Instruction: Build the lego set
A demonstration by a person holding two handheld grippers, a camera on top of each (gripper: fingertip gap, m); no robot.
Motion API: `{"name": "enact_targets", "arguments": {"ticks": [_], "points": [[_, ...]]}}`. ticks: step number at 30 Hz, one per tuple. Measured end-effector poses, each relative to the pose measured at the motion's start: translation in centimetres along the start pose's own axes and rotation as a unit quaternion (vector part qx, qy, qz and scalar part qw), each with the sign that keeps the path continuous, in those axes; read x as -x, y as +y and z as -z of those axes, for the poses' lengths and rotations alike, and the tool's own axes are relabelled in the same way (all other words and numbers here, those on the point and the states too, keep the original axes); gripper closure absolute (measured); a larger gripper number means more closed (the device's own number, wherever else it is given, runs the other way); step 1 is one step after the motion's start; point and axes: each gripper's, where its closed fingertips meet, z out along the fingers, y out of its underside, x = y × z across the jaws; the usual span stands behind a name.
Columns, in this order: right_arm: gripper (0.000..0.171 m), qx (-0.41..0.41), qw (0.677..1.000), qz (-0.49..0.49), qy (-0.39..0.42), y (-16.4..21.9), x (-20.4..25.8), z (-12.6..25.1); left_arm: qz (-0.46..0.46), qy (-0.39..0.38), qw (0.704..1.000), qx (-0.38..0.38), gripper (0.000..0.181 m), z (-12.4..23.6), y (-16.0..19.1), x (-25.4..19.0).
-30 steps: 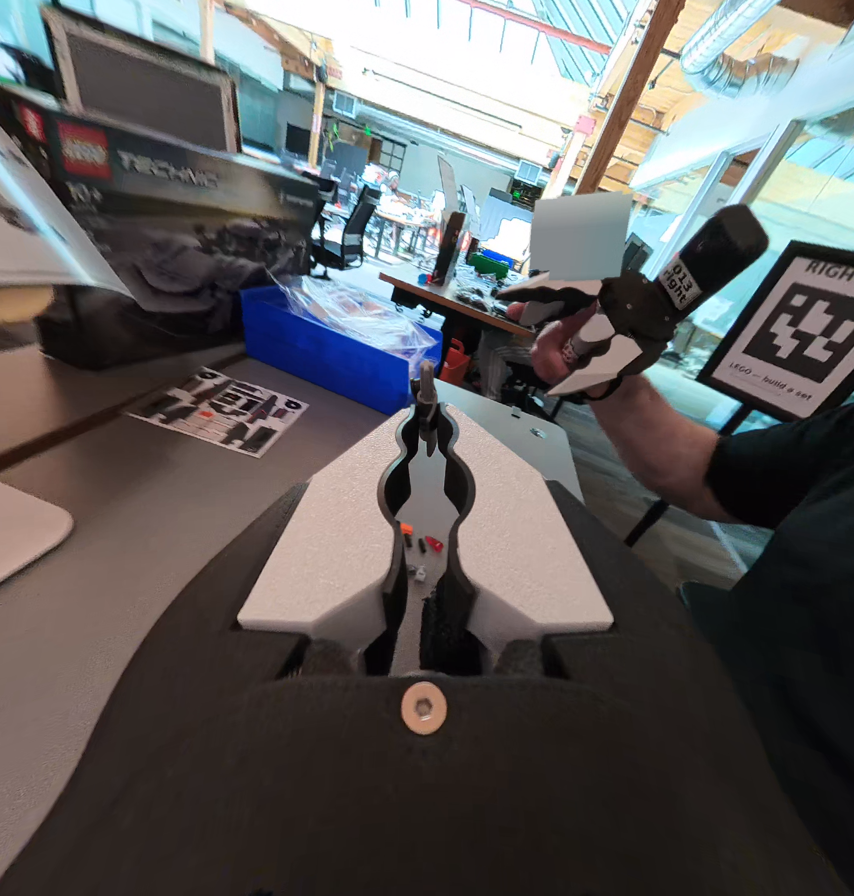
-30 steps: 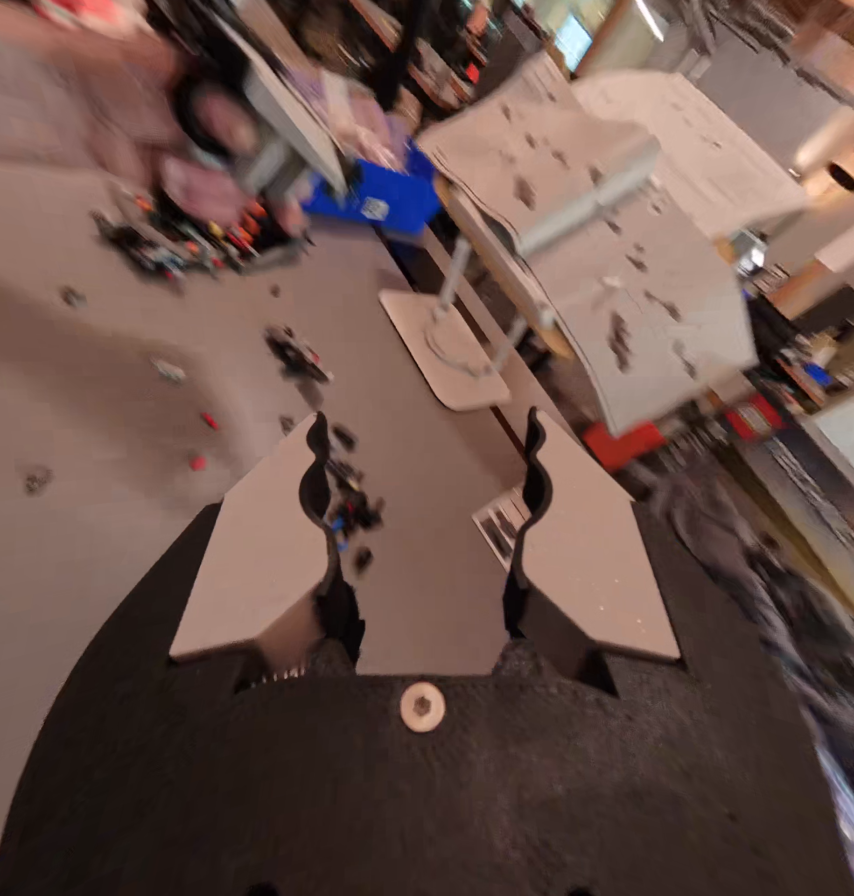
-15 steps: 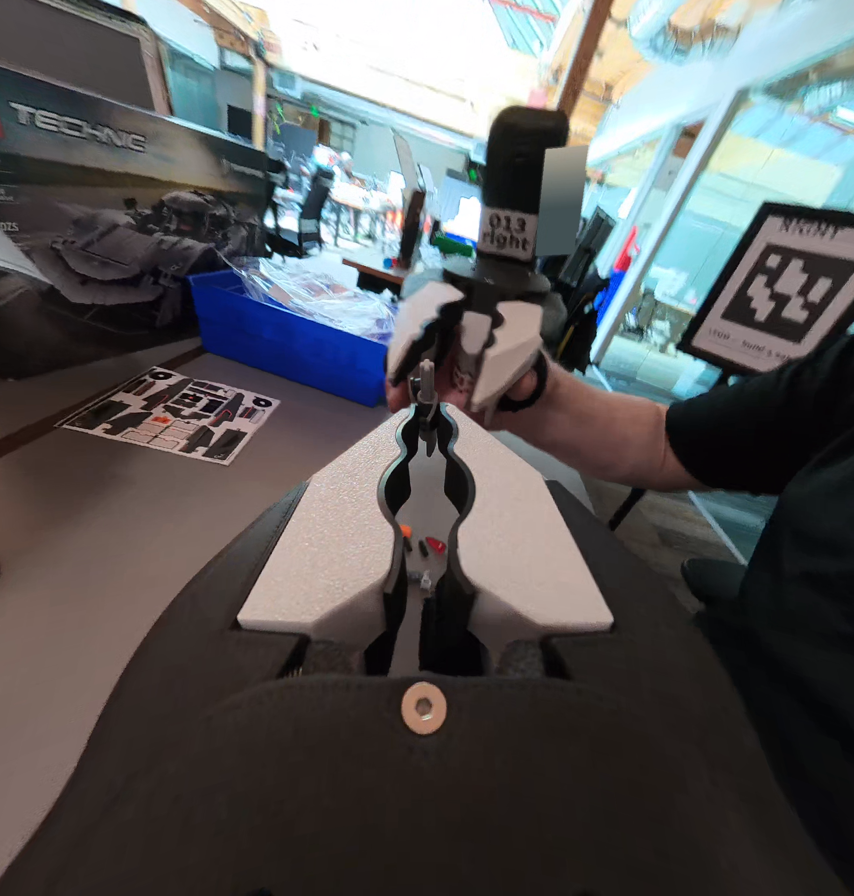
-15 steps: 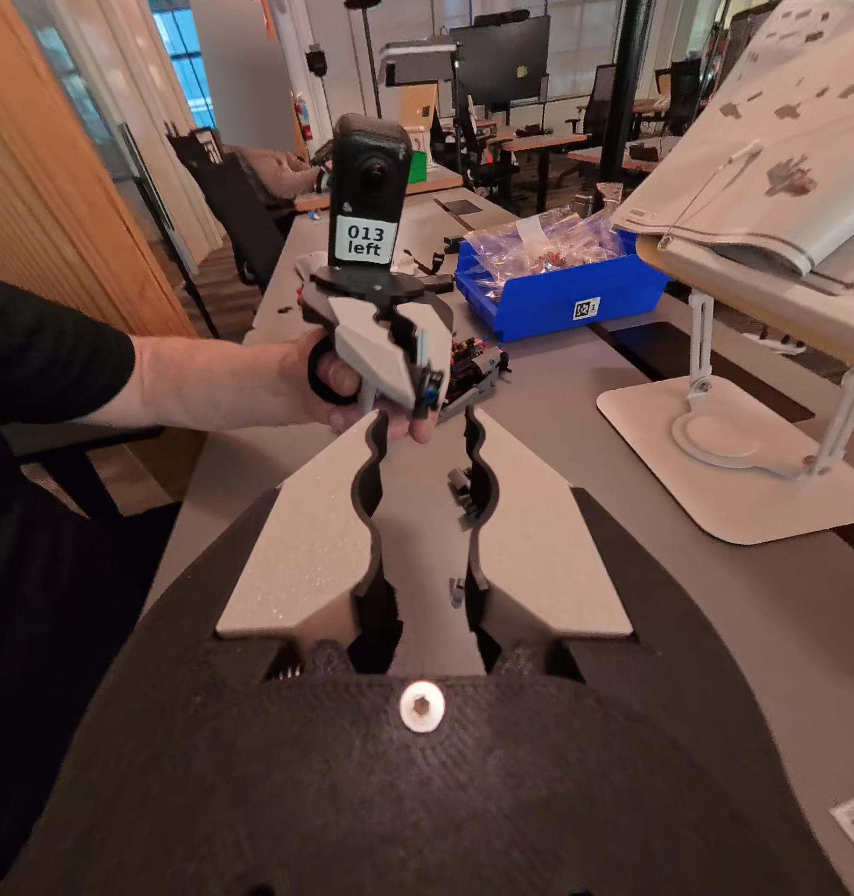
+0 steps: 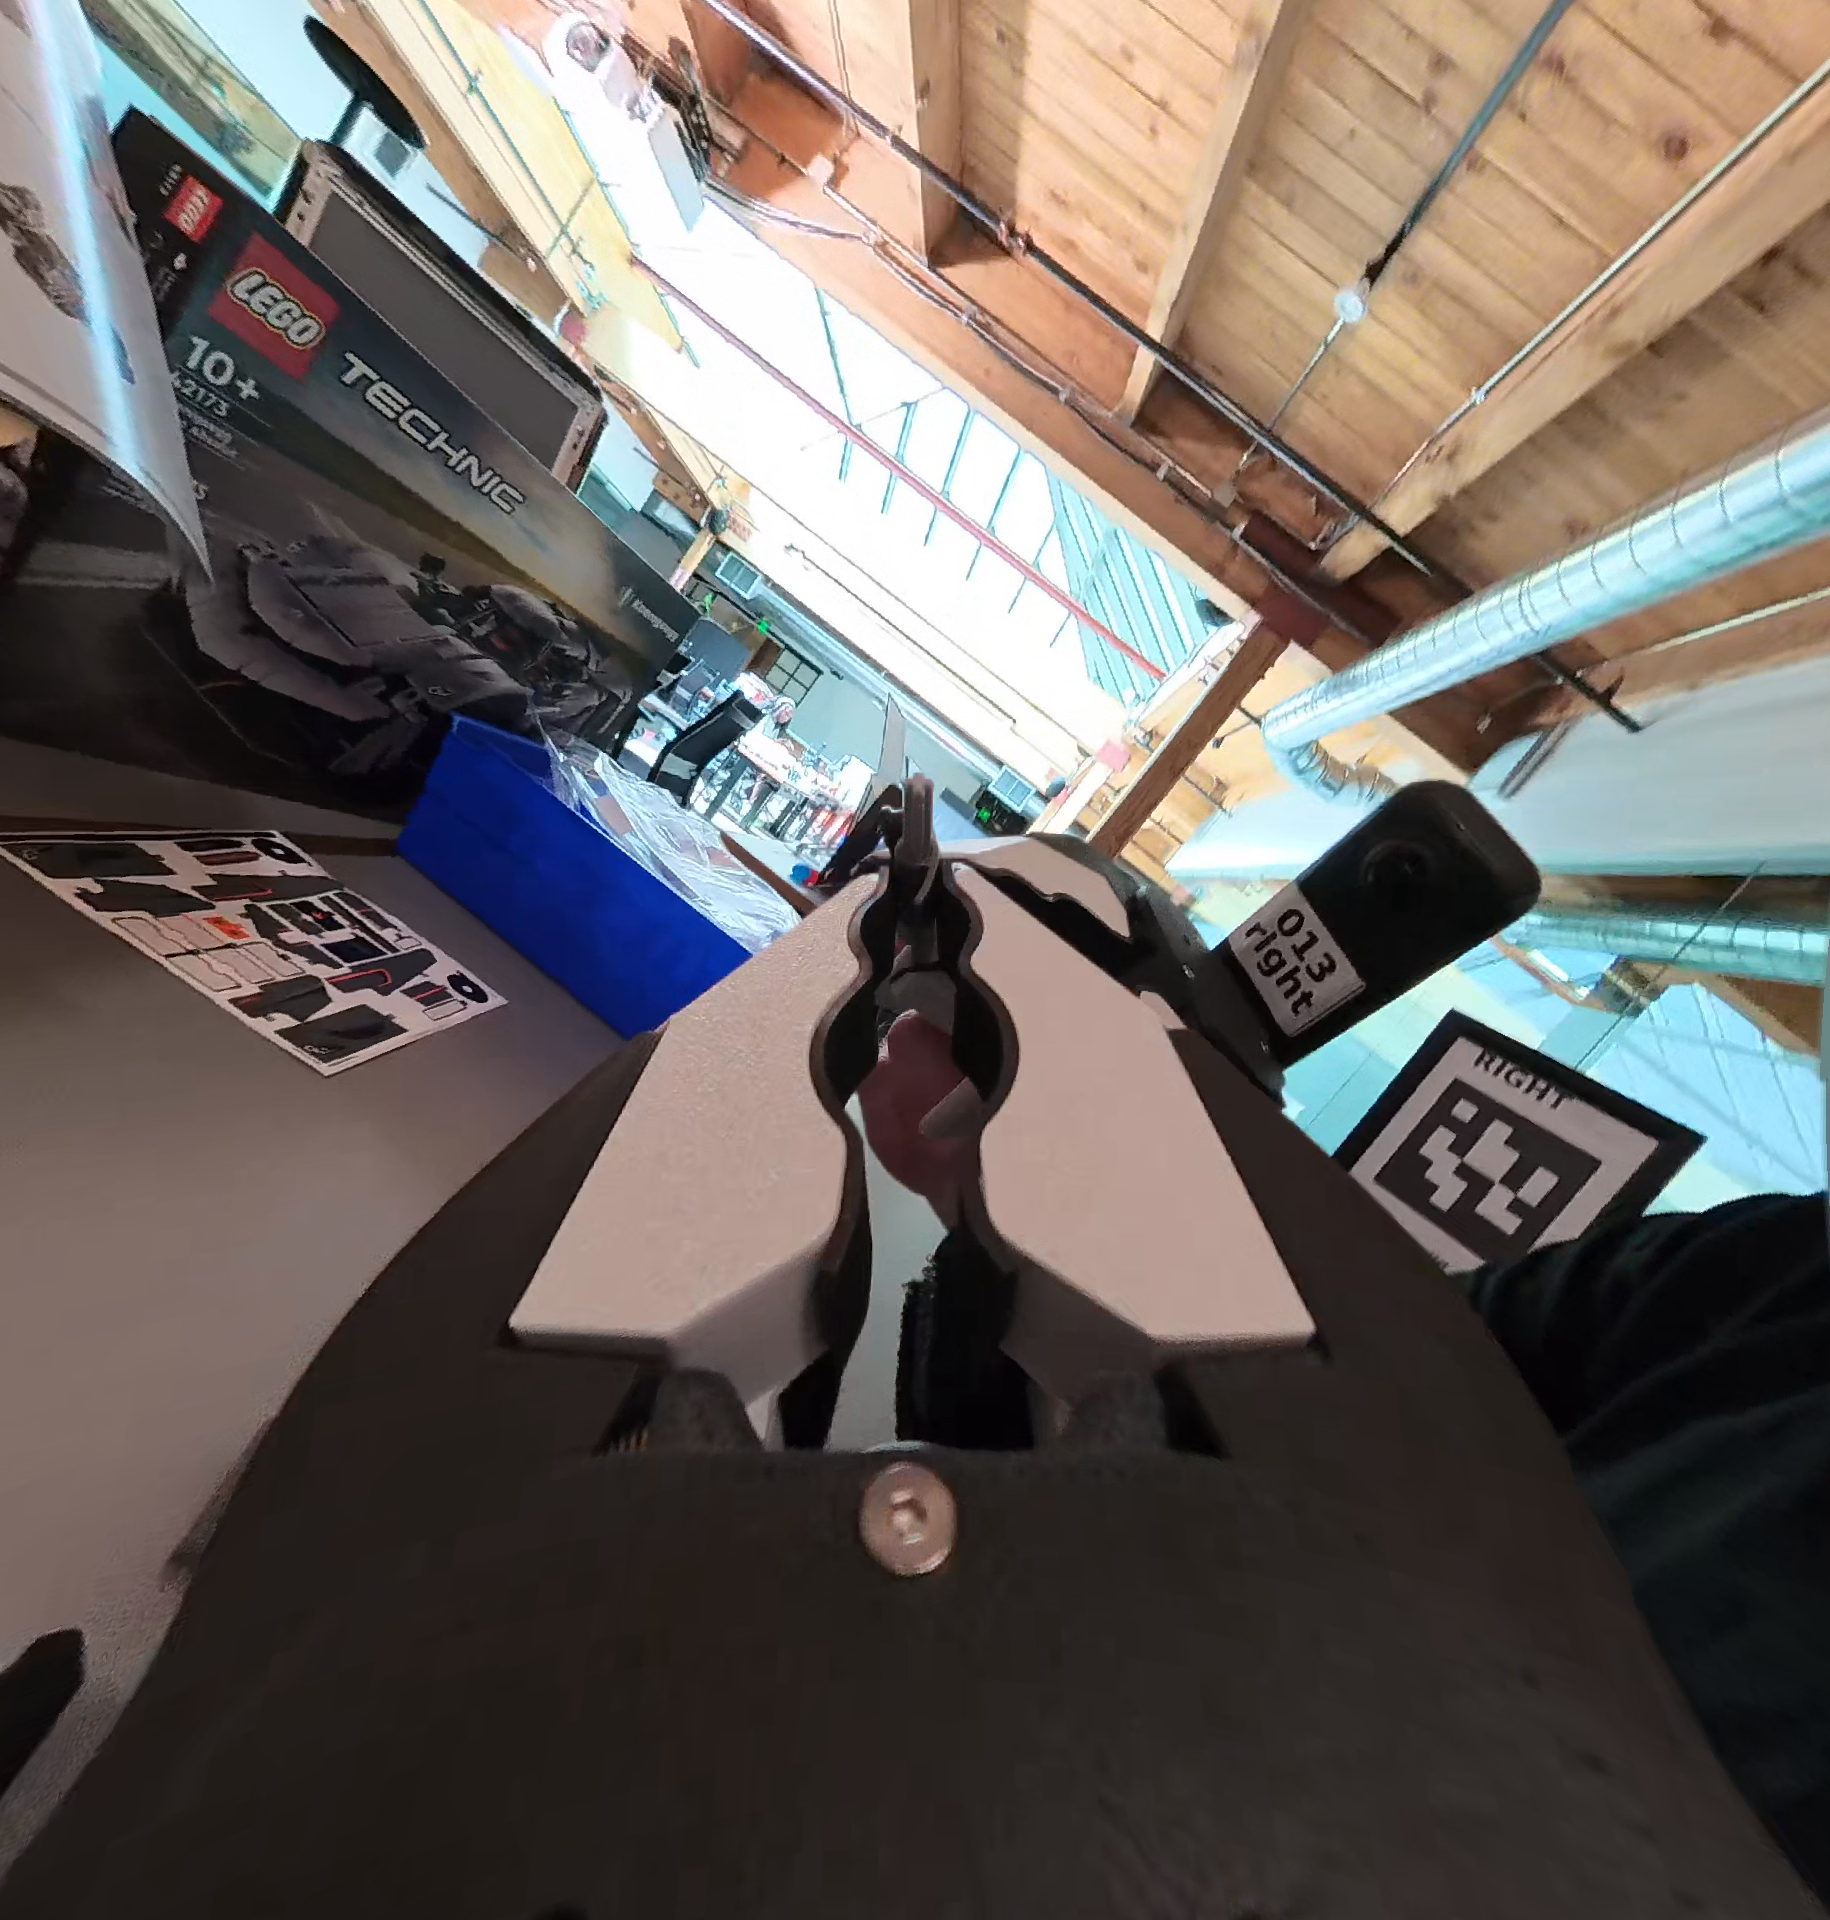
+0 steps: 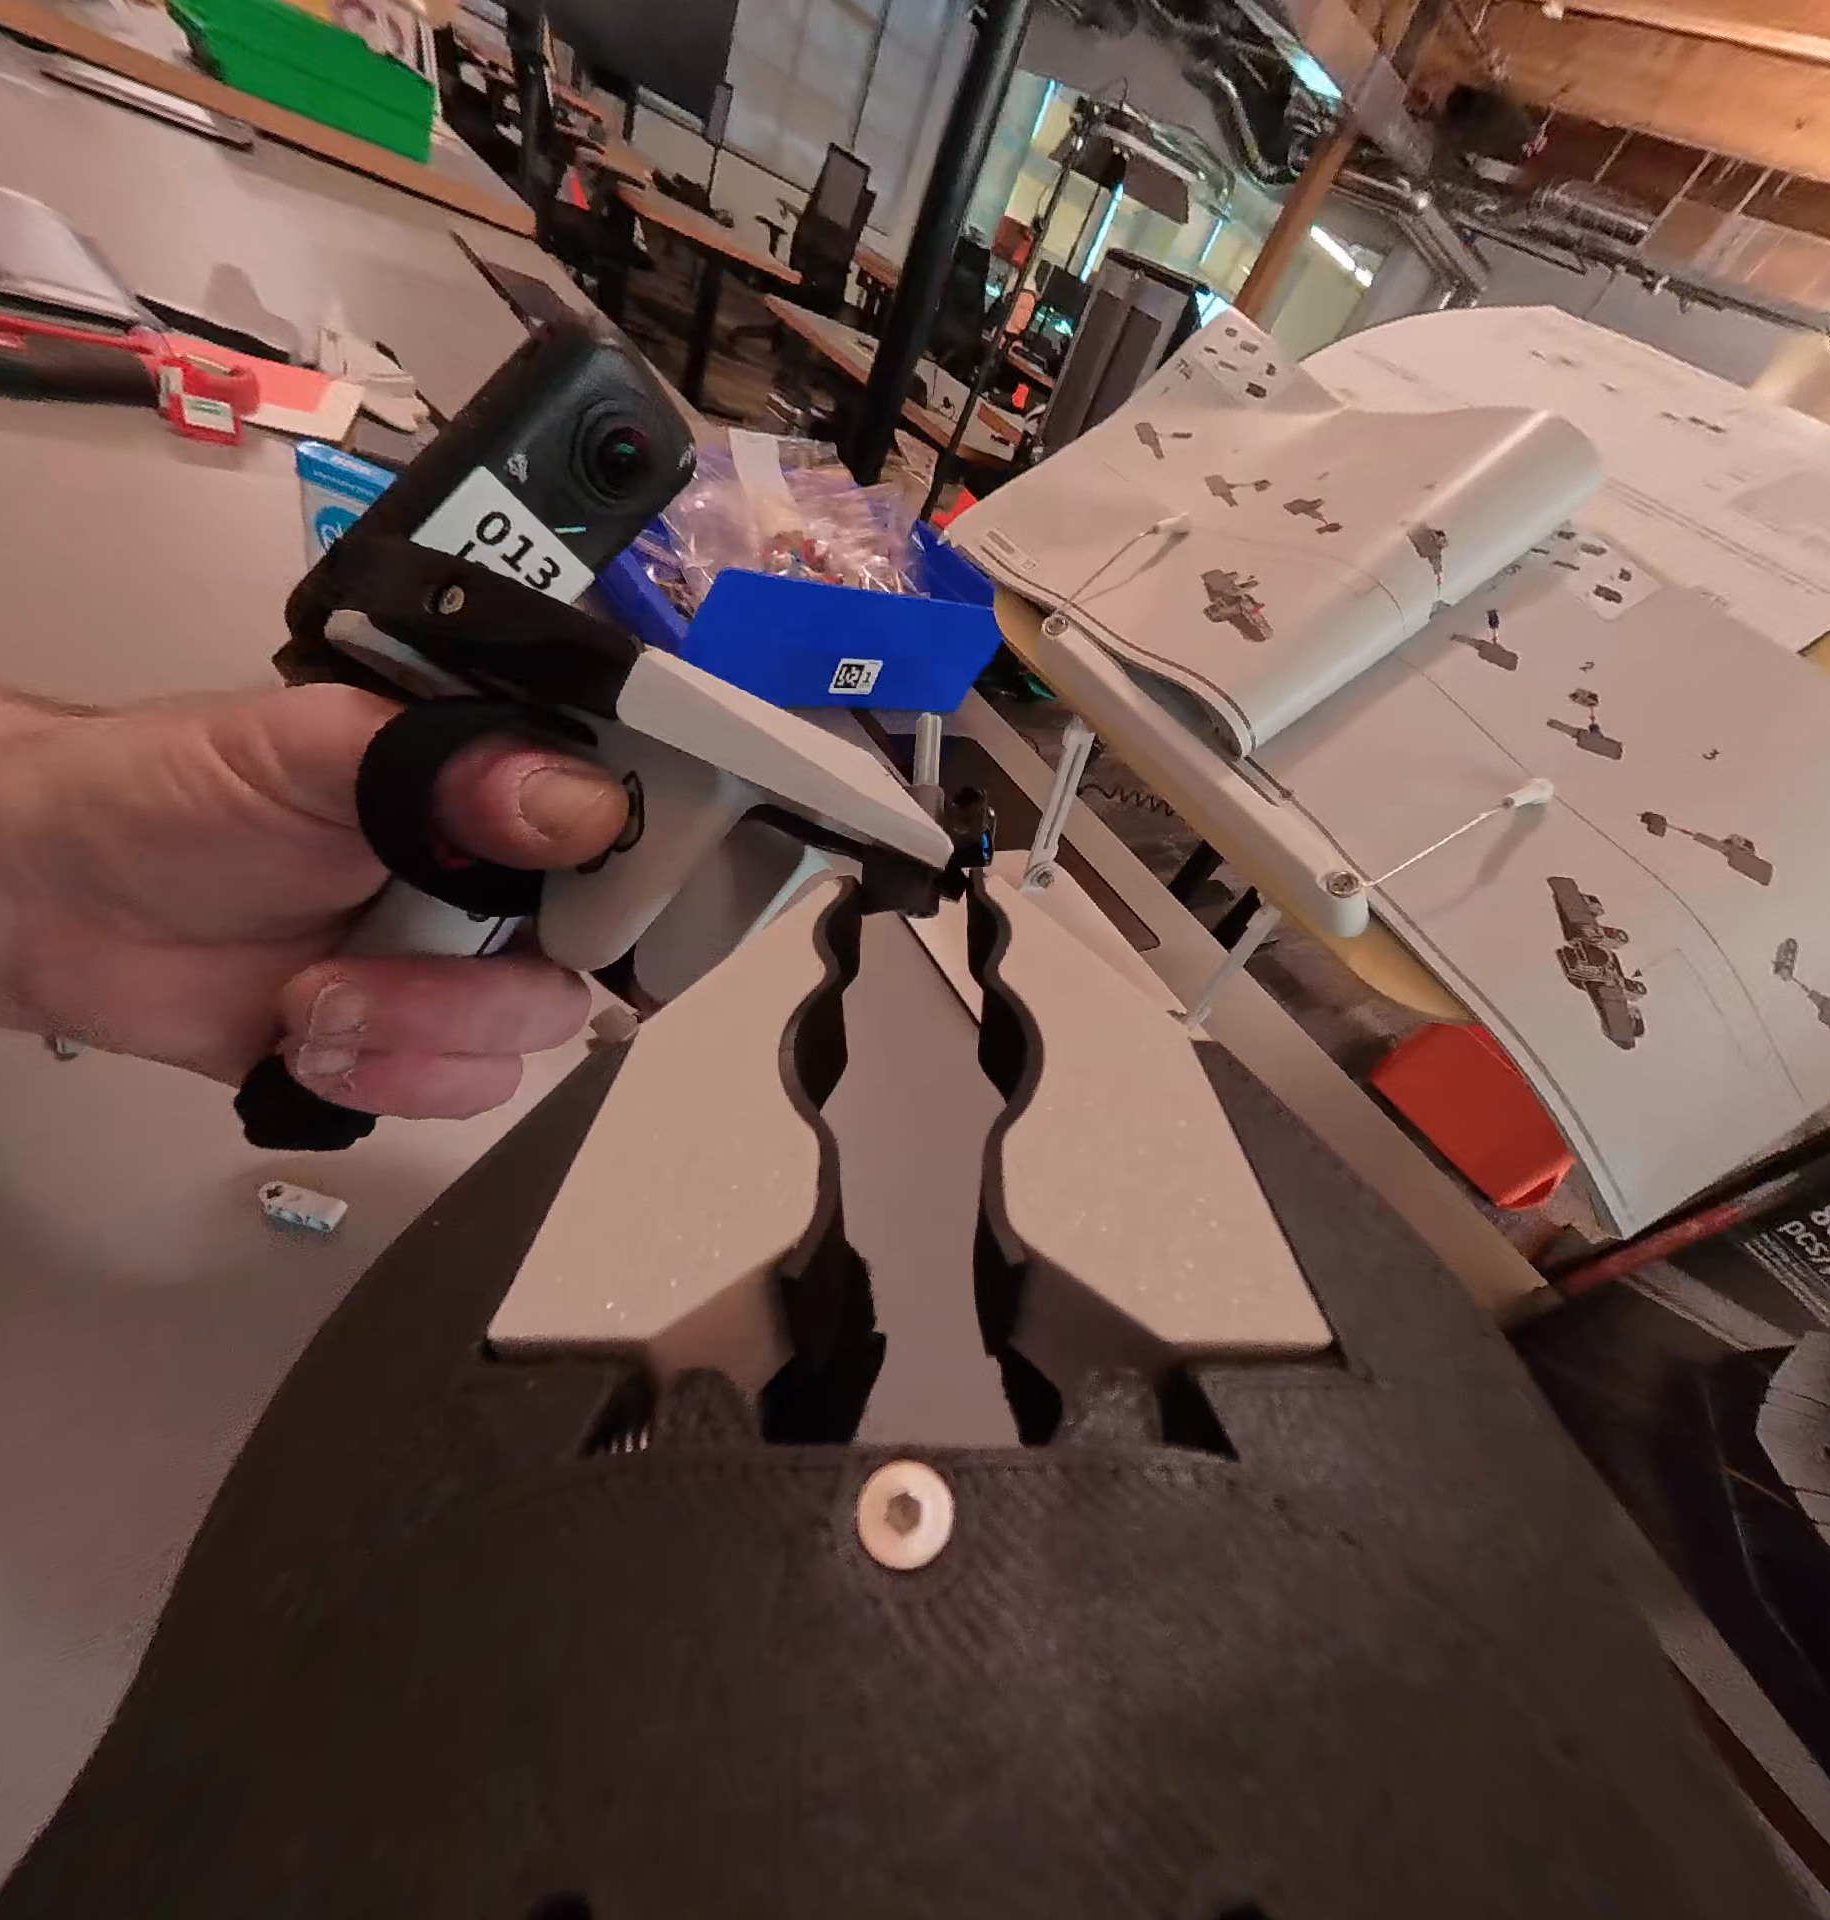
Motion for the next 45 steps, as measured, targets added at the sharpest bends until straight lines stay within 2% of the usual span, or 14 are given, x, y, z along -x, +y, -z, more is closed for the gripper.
{"name": "enact_targets", "arguments": {"ticks": [6, 12, 17, 19, 22, 24, 27, 28, 31, 33, 36, 39, 41, 45], "points": [[0.161, -0.006, 1.0, -0.006, 0.001, 0.0, -0.6, 0.1, 0.02, 0.005, 1.0, -0.007, 0.175, -0.3, -0.1, 0.0], [0.161, -0.013, 0.999, -0.022, -0.019, -0.2, -0.8, 0.2, 0.005, -0.001, 1.0, 0.007, 0.175, -0.4, -0.4, -0.1], [0.162, -0.022, 0.999, -0.026, -0.022, -0.4, -1.3, 0.4, 0.002, -0.013, 1.0, 0.005, 0.169, -0.2, -0.8, 0.2], [0.162, -0.019, 0.999, -0.029, -0.029, -0.4, -1.4, 0.6, -0.026, -0.033, 0.999, 0.008, 0.166, 0.2, -1.0, 0.6], [0.162, -0.009, 0.997, -0.04, -0.065, -0.3, -1.2, 1.0, -0.128, -0.079, 0.988, 0.033, 0.165, 1.4, -1.8, 0.9], [0.161, -0.001, 0.994, -0.061, -0.095, -0.1, -1.2, 1.4, -0.235, -0.097, 0.965, 0.068, 0.164, 2.0, -2.1, 0.6], [0.161, 0.017, 0.984, -0.102, -0.144, 0.2, -1.0, 1.8, -0.391, -0.114, 0.903, 0.133, 0.164, 2.4, -1.9, -0.2], [0.162, 0.024, 0.981, -0.112, -0.156, 0.3, -0.9, 1.9, -0.448, -0.12, 0.873, 0.153, 0.162, 2.4, -1.7, -0.2], [0.162, 0.054, 0.977, -0.112, -0.175, 0.7, -0.5, 2.1, -0.599, -0.15, 0.755, 0.222, 0.161, 2.4, -0.9, 0.5], [0.162, 0.072, 0.975, -0.107, -0.183, 0.9, -0.2, 2.1, -0.652, -0.152, 0.701, 0.245, 0.159, 2.1, -0.4, 0.7], [0.161, 0.082, 0.971, -0.109, -0.197, 0.9, 0.2, 2.1, -0.666, -0.145, 0.686, 0.255, 0.159, 1.6, -0.1, 0.7], [0.162, 0.091, 0.969, -0.104, -0.203, 1.2, 0.5, 2.2, -0.685, -0.144, 0.665, 0.26, 0.174, 1.3, 0.2, 0.8], [0.162, 0.094, 0.968, -0.104, -0.207, 1.3, 0.6, 2.3, -0.686, -0.141, 0.658, 0.276, 0.177, 1.4, 0.6, 1.1], [0.162, 0.09, 0.965, -0.117, -0.217, 1.4, 0.6, 2.5, -0.68, -0.136, 0.664, 0.281, 0.178, 1.4, 0.8, 1.2]]}}
